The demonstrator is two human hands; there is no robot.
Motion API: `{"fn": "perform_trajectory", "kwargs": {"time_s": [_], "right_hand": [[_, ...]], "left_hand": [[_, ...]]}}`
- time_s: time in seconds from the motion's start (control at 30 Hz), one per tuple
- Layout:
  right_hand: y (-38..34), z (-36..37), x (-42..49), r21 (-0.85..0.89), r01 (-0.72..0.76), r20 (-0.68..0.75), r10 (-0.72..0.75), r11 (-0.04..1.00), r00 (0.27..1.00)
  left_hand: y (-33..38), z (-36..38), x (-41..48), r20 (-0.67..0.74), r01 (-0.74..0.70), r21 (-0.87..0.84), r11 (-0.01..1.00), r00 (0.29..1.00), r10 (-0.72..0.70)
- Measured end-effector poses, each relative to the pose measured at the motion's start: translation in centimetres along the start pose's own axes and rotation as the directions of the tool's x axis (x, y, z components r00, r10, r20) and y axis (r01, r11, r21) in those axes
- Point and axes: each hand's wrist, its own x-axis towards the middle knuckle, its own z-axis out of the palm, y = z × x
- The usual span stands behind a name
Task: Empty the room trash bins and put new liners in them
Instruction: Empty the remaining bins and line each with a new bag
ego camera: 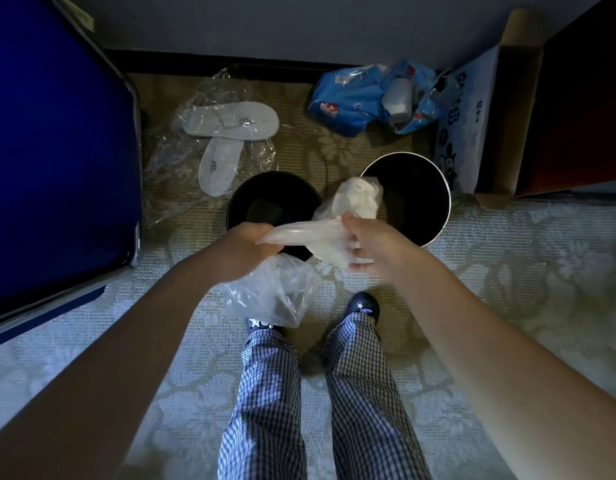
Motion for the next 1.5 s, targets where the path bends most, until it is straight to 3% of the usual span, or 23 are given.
{"fn": "perform_trajectory", "kwargs": {"time_s": [0.1, 0.17, 0.23, 0.33, 0.4, 0.5, 0.53, 0.57, 0.67, 0.7, 0.77, 0.9, 1.03, 1.13, 1.3, 1.43, 1.5], "right_hand": [[0.3, -0.1, -0.1, -0.171, -0.012, -0.017, 0.01, 0.985, 1.0], [0.6, -0.3, 0.0, -0.135, -0.013, 0.008, 0.015, 0.991, 1.0], [0.9, -0.3, 0.2, 0.085, 0.011, 0.085, -0.019, 0.996, 0.996], [1.4, 0.4, 0.7, 0.453, 0.033, 0.116, -0.095, 0.891, 0.989], [1.5, 1.0, 0.9, 0.611, 0.078, 0.072, -0.153, 0.787, 0.986], [1.3, 1.4, 0.7, 0.827, 0.068, 0.056, -0.201, 0.558, 0.978], [1.2, 1.3, 0.7, 0.854, 0.064, 0.066, -0.229, 0.516, 0.971], [1.2, 1.2, 0.7, 0.838, 0.08, 0.073, -0.256, 0.539, 0.964], [1.3, 1.1, 0.5, 0.536, 0.19, 0.1, -0.285, 0.822, 0.953], [1.5, 1.0, 0.5, 0.381, 0.229, 0.108, -0.289, 0.896, 0.951], [1.7, 1.0, 0.2, 0.044, 0.329, 0.144, -0.331, 0.943, 0.932], [0.9, 1.3, -1.1, -0.458, 0.442, 0.353, -0.299, 0.771, 0.887], [-0.3, 1.9, -1.8, -0.701, 0.475, 0.448, -0.19, 0.532, 0.874], [-1.1, 2.5, -2.3, -0.776, 0.489, 0.468, -0.157, 0.399, 0.87], [-3.1, 3.2, -3.2, -0.766, 0.564, 0.553, -0.13, 0.309, 0.823], [-4.0, 2.6, -4.1, -0.733, 0.63, 0.609, -0.166, 0.257, 0.776], [-3.9, 2.4, -4.3, -0.72, 0.654, 0.586, -0.301, 0.231, 0.752]], "left_hand": [[-0.4, 0.2, -0.5, 0.021, -0.065, 0.086, 0.994, 0.998, 0.064], [-0.4, 0.5, -1.0, 0.043, -0.111, 0.171, 0.979, 0.994, 0.105], [-0.4, 1.0, -1.3, 0.041, -0.153, 0.26, 0.953, 0.988, 0.147], [-0.6, 1.8, -1.8, 0.03, -0.19, 0.343, 0.92, 0.981, 0.191], [-0.6, 2.4, -1.8, 0.009, -0.214, 0.238, 0.947, 0.976, 0.218], [-0.4, 2.5, -1.7, 0.008, -0.153, -0.082, 0.985, 0.988, 0.154], [-0.3, 2.3, -1.8, 0.045, -0.101, -0.211, 0.972, 0.993, 0.113], [-0.6, 2.0, -1.8, 0.094, -0.039, -0.35, 0.936, 0.993, 0.076], [-0.6, 1.3, -2.4, 0.161, 0.138, -0.71, 0.691, 0.986, -0.031], [-0.8, 1.2, -2.3, 0.163, 0.17, -0.73, 0.662, 0.984, -0.074], [-0.9, 1.5, -2.0, 0.143, 0.221, -0.682, 0.697, 0.975, -0.17], [-0.9, 1.9, -1.0, 0.018, 0.236, -0.561, 0.793, 0.962, -0.274], [0.4, 2.4, -0.9, -0.226, 0.027, -0.457, 0.889, 0.963, -0.146], [1.7, 2.5, -1.6, -0.339, -0.186, -0.28, 0.942, 0.937, 0.084], [2.0, 2.4, -2.4, -0.275, -0.41, -0.287, 0.866, 0.901, 0.335], [2.4, 2.3, -2.0, -0.342, -0.37, -0.302, 0.879, 0.902, 0.263], [2.7, 1.7, -1.5, -0.428, -0.373, -0.237, 0.897, 0.869, 0.248]]}}
